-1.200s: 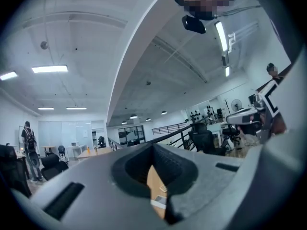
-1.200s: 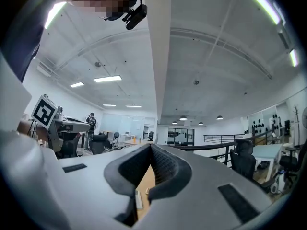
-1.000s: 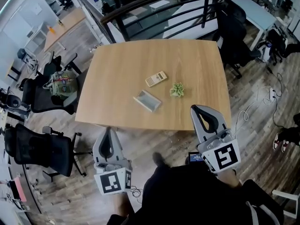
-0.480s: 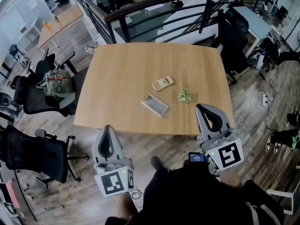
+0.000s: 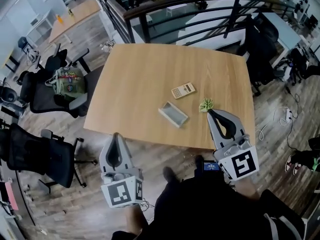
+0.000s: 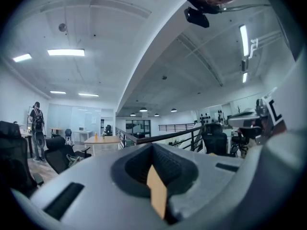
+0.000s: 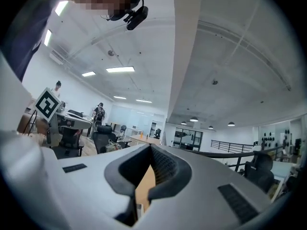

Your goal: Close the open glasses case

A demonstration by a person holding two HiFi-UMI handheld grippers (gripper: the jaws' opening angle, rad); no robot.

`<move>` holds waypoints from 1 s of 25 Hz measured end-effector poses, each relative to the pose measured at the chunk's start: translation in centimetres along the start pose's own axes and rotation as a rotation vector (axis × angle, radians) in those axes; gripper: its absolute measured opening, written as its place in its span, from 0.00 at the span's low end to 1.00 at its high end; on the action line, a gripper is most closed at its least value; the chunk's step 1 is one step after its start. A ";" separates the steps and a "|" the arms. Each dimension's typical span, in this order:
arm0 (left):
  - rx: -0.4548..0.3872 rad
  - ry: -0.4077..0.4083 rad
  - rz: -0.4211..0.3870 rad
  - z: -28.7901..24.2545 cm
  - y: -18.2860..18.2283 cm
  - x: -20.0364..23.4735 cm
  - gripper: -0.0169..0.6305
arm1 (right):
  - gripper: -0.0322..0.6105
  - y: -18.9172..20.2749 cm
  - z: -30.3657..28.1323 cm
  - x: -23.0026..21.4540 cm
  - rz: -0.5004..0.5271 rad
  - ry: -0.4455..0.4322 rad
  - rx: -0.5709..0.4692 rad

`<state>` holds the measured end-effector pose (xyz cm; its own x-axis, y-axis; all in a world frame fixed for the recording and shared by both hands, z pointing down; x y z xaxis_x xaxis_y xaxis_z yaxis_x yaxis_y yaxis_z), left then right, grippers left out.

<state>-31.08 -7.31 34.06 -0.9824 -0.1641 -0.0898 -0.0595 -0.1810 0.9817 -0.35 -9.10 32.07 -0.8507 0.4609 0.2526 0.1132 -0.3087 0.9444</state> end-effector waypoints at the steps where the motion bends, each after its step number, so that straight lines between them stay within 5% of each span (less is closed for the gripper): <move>1: -0.001 -0.011 -0.007 -0.3 -0.3 -0.5 0.02 | 0.07 0.2 -0.1 -0.6 -0.015 -0.008 -0.009; 11: 0.042 -0.074 -0.050 -2.8 -0.7 -6.5 0.02 | 0.07 3.4 0.5 -6.6 -0.114 -0.061 -0.032; 23: 0.098 -0.113 -0.048 0.5 -0.2 -6.2 0.02 | 0.07 5.7 -0.1 -4.5 -0.188 -0.112 -0.016; 25: 0.108 -0.122 -0.049 1.3 -0.1 -6.0 0.02 | 0.16 6.9 -0.4 -3.9 -0.207 -0.130 0.004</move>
<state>-25.43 -5.07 34.76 -0.9917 -0.0372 -0.1231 -0.1199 -0.0796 0.9896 3.53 -13.39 37.47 -0.7829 0.6171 0.0787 -0.0541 -0.1936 0.9796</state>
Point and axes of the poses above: the fingertips, and each gripper's own axes: z backward along the fingers, x to its left, y out of its underside, the point moved 8 cm from there along z, backward along the fingers, and after that the axes turned 12 degrees about -x, right-handed, at the moved point
